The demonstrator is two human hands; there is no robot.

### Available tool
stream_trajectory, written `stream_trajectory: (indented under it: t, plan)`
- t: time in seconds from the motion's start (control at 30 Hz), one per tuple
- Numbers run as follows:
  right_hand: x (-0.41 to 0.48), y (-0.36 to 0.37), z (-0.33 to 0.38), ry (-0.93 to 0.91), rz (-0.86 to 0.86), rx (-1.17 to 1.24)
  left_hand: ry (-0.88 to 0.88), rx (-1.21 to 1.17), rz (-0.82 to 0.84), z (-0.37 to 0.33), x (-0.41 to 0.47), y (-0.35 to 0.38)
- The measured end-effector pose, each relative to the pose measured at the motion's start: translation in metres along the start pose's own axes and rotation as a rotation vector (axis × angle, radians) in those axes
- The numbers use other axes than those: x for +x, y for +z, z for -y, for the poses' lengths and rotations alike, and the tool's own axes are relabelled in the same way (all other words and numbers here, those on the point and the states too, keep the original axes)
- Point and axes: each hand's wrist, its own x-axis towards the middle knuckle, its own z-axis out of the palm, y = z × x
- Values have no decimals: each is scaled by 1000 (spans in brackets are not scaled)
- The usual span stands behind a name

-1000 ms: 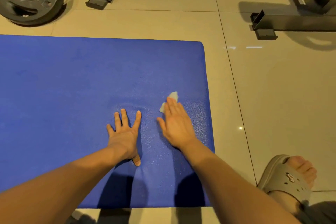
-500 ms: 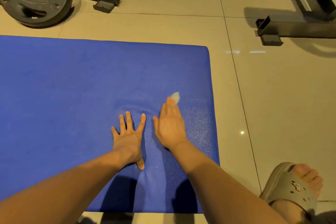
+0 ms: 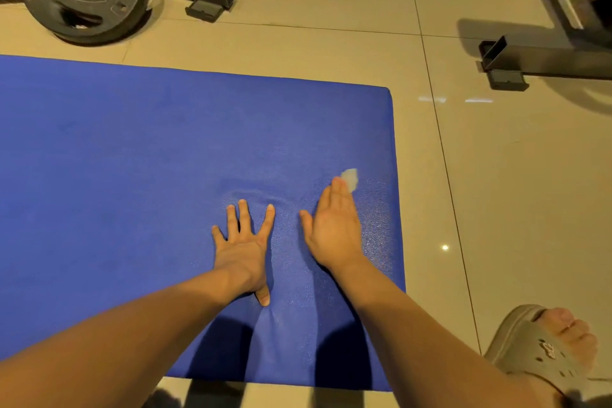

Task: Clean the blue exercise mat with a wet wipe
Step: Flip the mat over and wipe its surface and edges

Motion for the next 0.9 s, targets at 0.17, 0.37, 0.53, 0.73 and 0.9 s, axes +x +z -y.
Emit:
stream_trajectory:
  t: [0.17,0.37,0.53,0.73,0.9]
  plan:
    - [15,-10,5,-266,94,78,0,6,-11,1,1,1]
    - [-9,-60,-53,-433,101,-145,14,42,41,-1,-3,-9]
    - [-18,-74,-87,-179,475,-429,56,-208,-91,-21,-4,-39]
    - [-6,-64,-45,-22,574,-527,394,-133,-356,-54,20,-47]
    - [-5,-61,-45,-29,596,-601,527,21,-376,-67,47,-23]
